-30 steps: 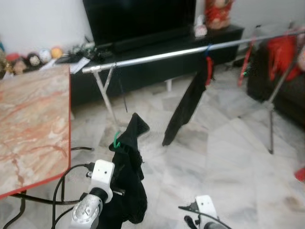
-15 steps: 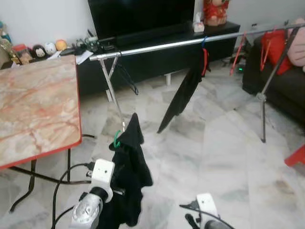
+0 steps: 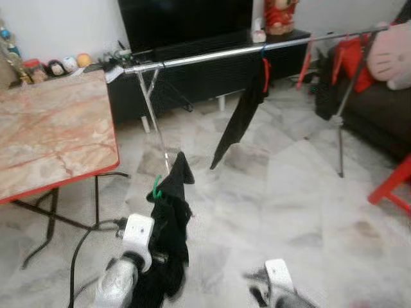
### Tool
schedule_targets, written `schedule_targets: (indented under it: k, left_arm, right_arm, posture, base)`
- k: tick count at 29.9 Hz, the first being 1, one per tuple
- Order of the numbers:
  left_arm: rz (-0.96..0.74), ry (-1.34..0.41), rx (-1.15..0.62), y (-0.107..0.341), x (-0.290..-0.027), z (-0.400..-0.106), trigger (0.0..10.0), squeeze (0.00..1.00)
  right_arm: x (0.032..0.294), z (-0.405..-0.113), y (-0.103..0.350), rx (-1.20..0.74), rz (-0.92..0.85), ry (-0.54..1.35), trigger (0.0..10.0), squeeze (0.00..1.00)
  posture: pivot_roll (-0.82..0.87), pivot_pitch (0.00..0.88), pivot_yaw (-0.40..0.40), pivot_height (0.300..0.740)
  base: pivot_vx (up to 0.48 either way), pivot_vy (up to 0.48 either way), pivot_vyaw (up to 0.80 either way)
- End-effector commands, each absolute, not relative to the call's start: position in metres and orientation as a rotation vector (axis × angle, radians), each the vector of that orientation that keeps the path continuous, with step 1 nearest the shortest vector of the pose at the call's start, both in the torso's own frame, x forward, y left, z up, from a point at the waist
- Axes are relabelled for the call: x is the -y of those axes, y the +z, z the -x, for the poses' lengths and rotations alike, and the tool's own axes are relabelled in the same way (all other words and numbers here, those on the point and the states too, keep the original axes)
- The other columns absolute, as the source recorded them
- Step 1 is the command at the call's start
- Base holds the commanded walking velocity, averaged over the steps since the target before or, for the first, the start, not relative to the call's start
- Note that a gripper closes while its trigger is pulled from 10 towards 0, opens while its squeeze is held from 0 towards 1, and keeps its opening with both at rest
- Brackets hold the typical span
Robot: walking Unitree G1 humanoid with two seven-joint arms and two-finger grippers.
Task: Hang hanger
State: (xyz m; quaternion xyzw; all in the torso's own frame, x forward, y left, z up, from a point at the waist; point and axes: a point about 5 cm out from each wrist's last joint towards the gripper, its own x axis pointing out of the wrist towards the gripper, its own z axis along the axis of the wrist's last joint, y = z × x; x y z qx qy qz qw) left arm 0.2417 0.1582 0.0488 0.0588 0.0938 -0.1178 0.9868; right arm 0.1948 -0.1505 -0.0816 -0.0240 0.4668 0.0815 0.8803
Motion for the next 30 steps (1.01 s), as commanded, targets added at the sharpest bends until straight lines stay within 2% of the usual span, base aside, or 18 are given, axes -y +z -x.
schedule_targets:
  k: [1, 8, 14, 30]
  left_arm:
    - [-0.116, -0.231, -0.142, 0.059, -0.157, -0.247, 10.0, 0.00]
    - [-0.117, -0.232, -0.141, 0.059, -0.156, -0.247, 10.0, 0.00]
    - [-0.124, -0.235, -0.136, 0.060, -0.156, -0.247, 10.0, 0.00]
    - [-0.179, -0.321, -0.119, 0.072, -0.146, -0.248, 10.0, 0.00]
  right_arm:
    - [0.152, -0.200, -0.079, -0.957, 0.053, 0.169, 10.0, 0.00]
    - [0.153, -0.200, -0.079, -0.951, 0.057, 0.171, 10.0, 0.00]
    - [0.153, -0.201, -0.078, -0.944, 0.058, 0.173, 10.0, 0.00]
    - [0.149, -0.211, -0.068, -0.776, 0.114, 0.238, 10.0, 0.00]
  posture:
    - [-0.03, 0.000, 0.048, 0.732]
    - [-0.03, 0.000, 0.043, 0.732]
    - [-0.03, 0.000, 0.042, 0.732]
    - [-0.05, 0.000, 0.041, 0.732]
  base:
    - [-0.277, 0.000, 0.00]
    - [-0.274, 0.000, 0.00]
    - [0.000, 0.000, 0.00]
    - [0.000, 0.000, 0.00]
